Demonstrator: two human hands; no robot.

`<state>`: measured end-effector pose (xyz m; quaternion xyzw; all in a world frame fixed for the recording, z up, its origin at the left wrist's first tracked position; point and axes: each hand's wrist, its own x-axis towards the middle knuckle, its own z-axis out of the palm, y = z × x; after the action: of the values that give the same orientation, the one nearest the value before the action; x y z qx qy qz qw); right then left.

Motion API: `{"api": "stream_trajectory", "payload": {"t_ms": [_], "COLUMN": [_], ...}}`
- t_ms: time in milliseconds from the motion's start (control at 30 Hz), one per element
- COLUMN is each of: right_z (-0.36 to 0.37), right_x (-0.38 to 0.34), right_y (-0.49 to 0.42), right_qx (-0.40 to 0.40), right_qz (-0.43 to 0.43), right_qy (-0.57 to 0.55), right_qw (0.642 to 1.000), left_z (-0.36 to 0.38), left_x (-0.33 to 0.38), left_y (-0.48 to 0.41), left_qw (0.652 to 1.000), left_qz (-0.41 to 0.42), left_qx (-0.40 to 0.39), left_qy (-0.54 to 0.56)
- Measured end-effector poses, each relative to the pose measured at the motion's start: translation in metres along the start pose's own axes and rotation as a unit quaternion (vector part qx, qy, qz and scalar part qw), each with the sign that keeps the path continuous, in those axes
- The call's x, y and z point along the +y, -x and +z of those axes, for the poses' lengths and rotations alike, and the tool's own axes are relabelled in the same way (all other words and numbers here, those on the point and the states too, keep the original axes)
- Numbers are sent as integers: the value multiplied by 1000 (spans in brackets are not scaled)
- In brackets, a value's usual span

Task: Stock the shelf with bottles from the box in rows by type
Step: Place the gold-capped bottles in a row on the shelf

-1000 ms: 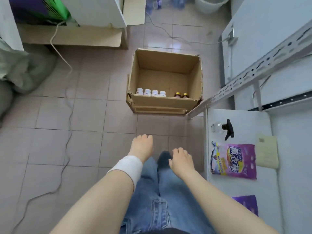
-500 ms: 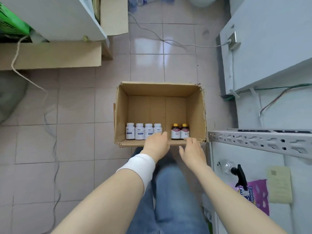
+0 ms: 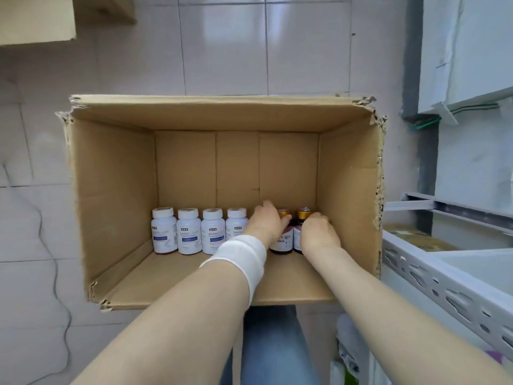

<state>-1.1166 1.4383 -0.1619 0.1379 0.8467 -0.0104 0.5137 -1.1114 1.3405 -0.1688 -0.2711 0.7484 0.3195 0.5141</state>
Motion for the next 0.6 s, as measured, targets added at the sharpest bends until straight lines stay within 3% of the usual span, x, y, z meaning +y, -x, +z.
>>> {"api": "stream_trajectory", "payload": {"t_ms": [367, 600], "right_z": [-7, -56], "right_x": [12, 24], "right_y": [22, 104], "right_qx": [13, 14], "right_qz": [-32, -85], "right_qy": [-106, -207], "right_qw": [994, 975], "left_z": [-12, -74], "left_x": [0, -17], "left_y": [18, 115], "left_qw": [996, 984], "left_qz": [-31, 42], "left_qx": [37, 117], "left_qy": [79, 125]}}
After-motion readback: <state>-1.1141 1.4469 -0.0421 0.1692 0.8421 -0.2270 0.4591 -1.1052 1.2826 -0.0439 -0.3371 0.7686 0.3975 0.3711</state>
